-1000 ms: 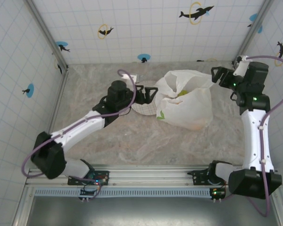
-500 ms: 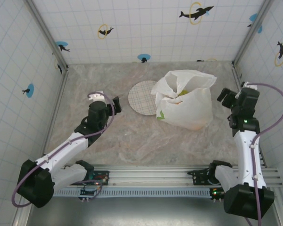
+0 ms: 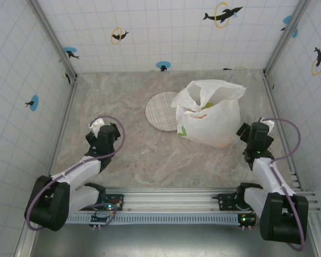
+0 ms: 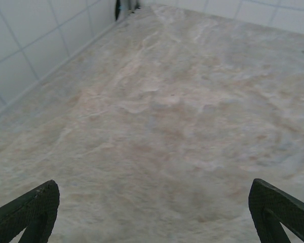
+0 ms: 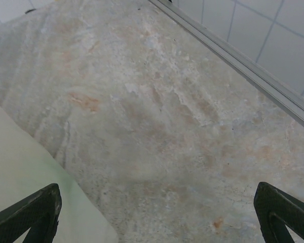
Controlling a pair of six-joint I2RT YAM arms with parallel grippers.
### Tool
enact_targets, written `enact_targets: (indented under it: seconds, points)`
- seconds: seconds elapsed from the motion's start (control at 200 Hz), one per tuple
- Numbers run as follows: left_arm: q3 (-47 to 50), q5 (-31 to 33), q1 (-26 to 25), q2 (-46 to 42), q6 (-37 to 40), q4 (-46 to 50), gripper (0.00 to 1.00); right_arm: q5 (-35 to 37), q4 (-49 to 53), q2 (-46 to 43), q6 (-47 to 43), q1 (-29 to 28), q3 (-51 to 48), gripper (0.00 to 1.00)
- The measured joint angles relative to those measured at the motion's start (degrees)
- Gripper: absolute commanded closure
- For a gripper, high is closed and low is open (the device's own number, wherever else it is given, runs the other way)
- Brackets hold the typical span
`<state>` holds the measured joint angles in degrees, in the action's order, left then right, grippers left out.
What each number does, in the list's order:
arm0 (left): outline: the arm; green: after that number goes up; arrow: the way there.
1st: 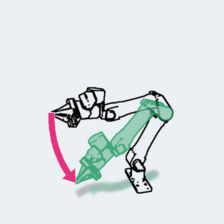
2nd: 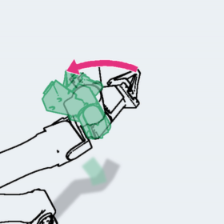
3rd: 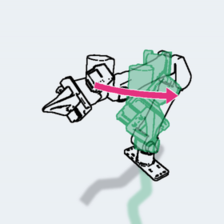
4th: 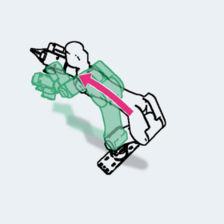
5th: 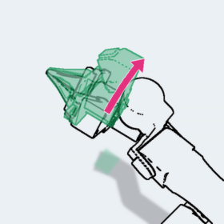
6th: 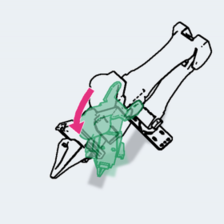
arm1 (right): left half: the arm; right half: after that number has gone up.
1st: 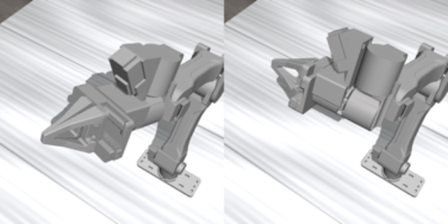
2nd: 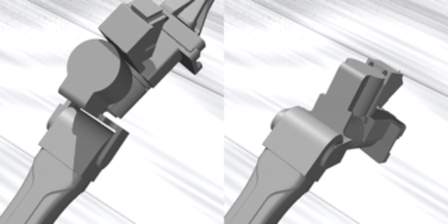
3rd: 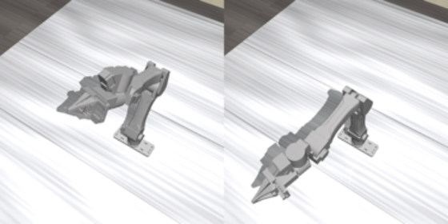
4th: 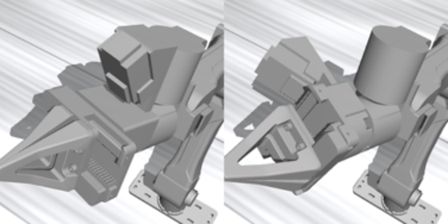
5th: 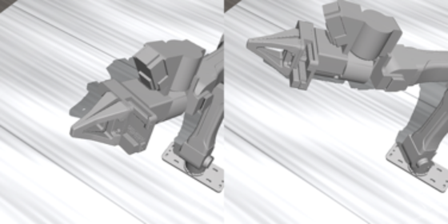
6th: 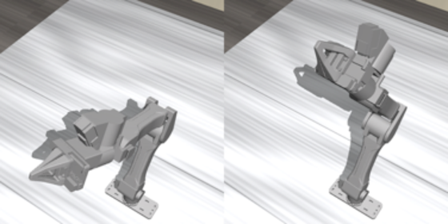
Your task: Place the fruits into the plastic bag
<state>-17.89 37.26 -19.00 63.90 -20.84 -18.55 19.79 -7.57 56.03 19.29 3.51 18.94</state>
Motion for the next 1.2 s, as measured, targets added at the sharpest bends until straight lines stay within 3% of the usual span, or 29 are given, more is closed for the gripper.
enact_targets:
  seconds: [0.165, 0.43, 0.691, 0.936, 1.091, 1.201]
  points:
    - [4.0, 2.8, 1.7, 1.8, 5.4, -6.0, 0.02, 2.7, -6.9, 2.8, -1.3, -1.4, -3.8, 0.00]
    - [9.0, 0.3, 4.2, 9.0, 12.2, -17.8, 0.02, 4.6, -16.9, 7.4, -6.1, -5.0, -6.6, 0.00]
    - [10.7, -8.1, 9.2, 17.2, 15.3, -29.8, 0.02, 4.5, -26.0, 10.4, -10.2, -6.8, -11.1, 0.00]
    - [15.0, -13.8, 12.2, 18.7, 18.7, -43.2, 0.02, 3.5, -34.0, 15.3, -12.4, -8.1, -13.0, 0.00]
    - [16.6, -18.1, 15.3, 20.1, 18.7, -46.4, 0.02, 3.0, -39.8, 18.7, -13.6, -8.1, -14.0, 0.00]
    - [16.6, -24.4, 18.2, 21.2, 18.4, -48.8, 0.02, 2.9, -43.7, 21.3, -13.9, -8.0, -15.0, 0.00]
